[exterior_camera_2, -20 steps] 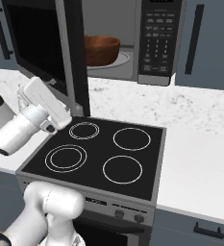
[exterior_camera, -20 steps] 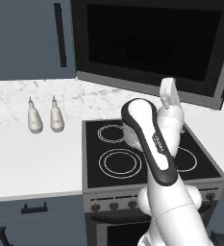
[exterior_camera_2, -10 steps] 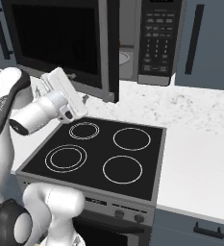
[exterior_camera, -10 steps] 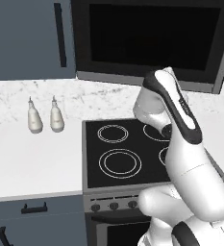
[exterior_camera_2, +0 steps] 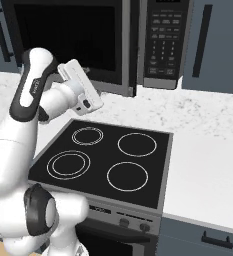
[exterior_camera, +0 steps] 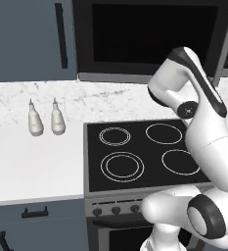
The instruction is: Pick the lemon from the sink and place it in the bowl. Then pick the bowl and place it in the microwave. Then close the microwave door and press the start button.
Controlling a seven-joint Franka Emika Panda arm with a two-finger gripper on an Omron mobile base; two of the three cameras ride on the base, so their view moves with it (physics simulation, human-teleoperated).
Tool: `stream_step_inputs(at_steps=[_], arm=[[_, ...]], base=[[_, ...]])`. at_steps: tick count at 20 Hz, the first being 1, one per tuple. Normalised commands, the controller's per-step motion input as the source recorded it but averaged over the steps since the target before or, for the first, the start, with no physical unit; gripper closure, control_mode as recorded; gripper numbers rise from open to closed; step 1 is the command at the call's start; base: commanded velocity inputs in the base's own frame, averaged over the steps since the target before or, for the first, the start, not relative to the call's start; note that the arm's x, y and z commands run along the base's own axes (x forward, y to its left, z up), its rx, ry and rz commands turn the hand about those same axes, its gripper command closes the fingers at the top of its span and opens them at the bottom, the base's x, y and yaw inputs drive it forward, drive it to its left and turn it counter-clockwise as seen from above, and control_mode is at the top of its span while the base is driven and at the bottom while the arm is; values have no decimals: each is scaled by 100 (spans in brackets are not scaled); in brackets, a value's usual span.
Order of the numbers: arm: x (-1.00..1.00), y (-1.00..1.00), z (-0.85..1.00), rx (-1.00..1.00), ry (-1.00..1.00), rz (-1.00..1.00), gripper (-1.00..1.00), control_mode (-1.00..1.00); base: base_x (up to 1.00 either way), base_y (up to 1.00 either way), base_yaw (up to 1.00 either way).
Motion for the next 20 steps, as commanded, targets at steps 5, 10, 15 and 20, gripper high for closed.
stream_step_inputs(at_steps=[5,10,15,20], arm=[[36,0,40,-4,15,-10,-100,-100],[39,0,36,-5,16,-11,-100,-100],[41,3,9,-6,14,-12,-100,-100],[54,10,0,-7,15,-12,-100,-100]], base=[[0,0,0],[0,0,0],[0,0,0],[0,0,0]])
